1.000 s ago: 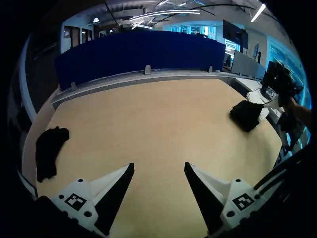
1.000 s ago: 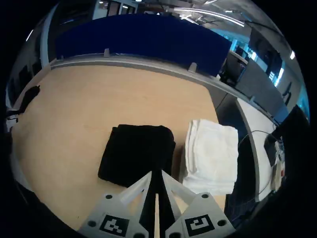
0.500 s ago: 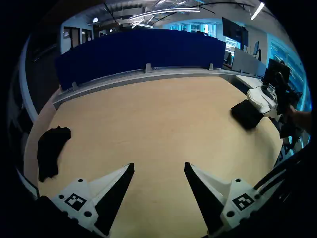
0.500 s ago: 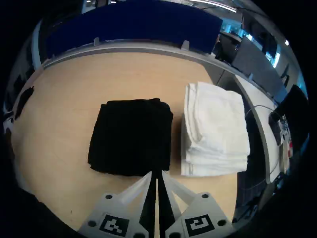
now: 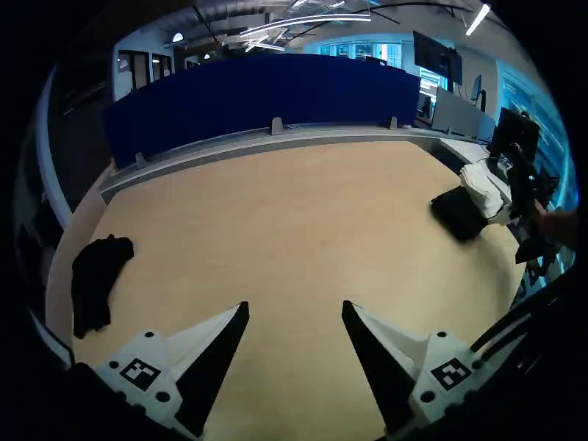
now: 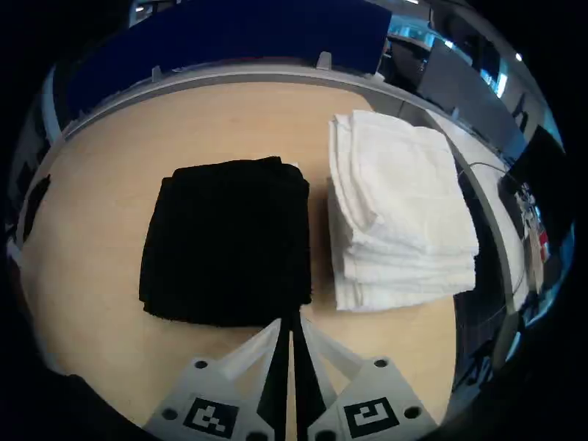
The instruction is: Fold towel
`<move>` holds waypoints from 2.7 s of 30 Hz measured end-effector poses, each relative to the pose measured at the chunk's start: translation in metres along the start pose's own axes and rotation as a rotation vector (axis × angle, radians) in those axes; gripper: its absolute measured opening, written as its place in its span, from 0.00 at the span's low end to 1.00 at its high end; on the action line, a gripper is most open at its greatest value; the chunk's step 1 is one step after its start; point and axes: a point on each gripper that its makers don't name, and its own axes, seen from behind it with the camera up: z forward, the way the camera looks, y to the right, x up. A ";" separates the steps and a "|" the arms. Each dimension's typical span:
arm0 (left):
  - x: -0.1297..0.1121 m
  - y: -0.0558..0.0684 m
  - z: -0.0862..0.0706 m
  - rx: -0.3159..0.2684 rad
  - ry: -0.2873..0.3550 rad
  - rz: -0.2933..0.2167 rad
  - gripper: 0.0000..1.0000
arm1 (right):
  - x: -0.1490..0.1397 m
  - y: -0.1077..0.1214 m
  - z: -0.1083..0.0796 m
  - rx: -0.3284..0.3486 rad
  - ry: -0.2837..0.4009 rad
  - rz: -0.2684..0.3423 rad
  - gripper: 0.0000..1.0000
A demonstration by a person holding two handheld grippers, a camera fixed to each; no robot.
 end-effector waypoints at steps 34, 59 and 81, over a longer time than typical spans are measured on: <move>0.003 0.004 -0.002 -0.010 0.005 0.002 0.94 | -0.003 -0.007 -0.013 0.012 0.049 0.014 1.00; -0.002 -0.005 -0.008 0.003 0.008 -0.008 0.94 | 0.014 -0.072 -0.001 0.123 0.082 -0.019 1.00; -0.004 -0.014 -0.008 0.016 0.005 -0.017 0.94 | 0.067 -0.076 0.001 0.123 0.181 -0.026 1.00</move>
